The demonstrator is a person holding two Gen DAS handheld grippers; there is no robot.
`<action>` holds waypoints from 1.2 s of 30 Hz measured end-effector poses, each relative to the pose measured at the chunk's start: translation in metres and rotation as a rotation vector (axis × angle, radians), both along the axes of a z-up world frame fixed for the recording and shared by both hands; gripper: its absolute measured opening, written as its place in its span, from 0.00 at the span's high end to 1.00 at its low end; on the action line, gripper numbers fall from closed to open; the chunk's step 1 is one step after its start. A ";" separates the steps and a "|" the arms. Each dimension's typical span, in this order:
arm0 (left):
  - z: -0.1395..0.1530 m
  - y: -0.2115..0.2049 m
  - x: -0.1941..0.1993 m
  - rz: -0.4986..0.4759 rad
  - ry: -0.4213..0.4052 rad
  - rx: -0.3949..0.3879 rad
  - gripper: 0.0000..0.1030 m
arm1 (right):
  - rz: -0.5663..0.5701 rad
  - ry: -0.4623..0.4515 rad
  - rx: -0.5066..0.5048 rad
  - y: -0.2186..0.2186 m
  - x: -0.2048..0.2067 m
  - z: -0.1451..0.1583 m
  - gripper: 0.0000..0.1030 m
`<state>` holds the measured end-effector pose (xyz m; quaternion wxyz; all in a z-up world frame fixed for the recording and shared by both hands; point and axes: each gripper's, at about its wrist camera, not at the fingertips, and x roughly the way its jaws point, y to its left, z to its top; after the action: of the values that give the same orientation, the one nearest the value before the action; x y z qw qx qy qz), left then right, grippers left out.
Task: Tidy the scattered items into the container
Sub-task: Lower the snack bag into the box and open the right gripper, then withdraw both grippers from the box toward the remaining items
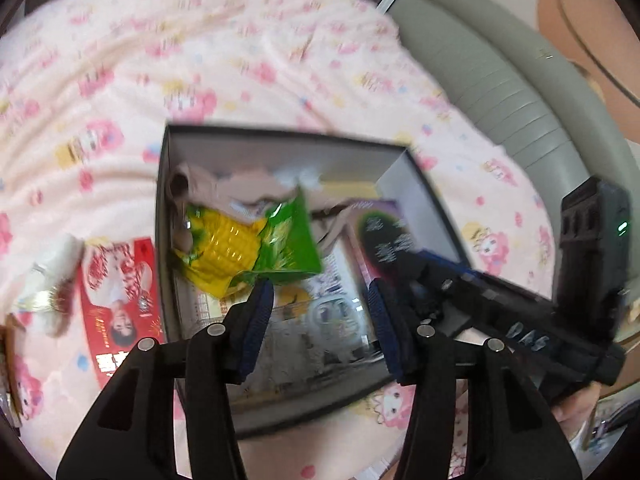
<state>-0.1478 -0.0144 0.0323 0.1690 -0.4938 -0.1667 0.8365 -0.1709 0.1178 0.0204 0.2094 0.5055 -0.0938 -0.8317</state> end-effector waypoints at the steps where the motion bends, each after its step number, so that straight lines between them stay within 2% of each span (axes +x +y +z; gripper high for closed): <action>1: 0.008 0.001 0.008 -0.009 0.025 0.015 0.47 | -0.006 0.029 0.016 0.003 0.011 0.005 0.65; 4: 0.024 0.006 0.028 -0.032 0.056 0.055 0.46 | -0.018 0.058 0.016 0.006 0.036 0.013 0.64; 11: 0.051 0.006 0.076 -0.021 0.097 0.031 0.46 | 0.020 0.101 0.083 -0.003 0.091 0.030 0.63; 18: 0.056 -0.030 0.119 0.044 0.093 0.026 0.48 | 0.108 0.160 0.088 -0.034 0.127 0.053 0.63; 24: 0.048 -0.104 0.162 0.200 0.078 0.023 0.47 | 0.296 0.142 0.053 -0.107 0.146 0.047 0.63; 27: 0.032 -0.150 0.185 0.320 0.046 0.024 0.47 | 0.411 0.130 0.069 -0.159 0.153 0.036 0.63; 31: 0.003 -0.223 0.207 0.484 -0.013 0.029 0.47 | 0.595 0.048 -0.003 -0.234 0.152 0.010 0.63; 34: -0.020 -0.269 0.213 0.596 -0.061 0.036 0.47 | 0.656 -0.010 0.102 -0.283 0.143 -0.022 0.63; 36: -0.039 -0.294 0.215 0.653 -0.095 0.062 0.48 | 0.694 -0.047 0.124 -0.308 0.137 -0.037 0.63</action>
<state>0.0669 -0.3084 -0.0068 -0.1013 -0.4475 -0.3492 0.8170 -0.0344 -0.1899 -0.0167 0.4466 0.5378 0.1294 -0.7033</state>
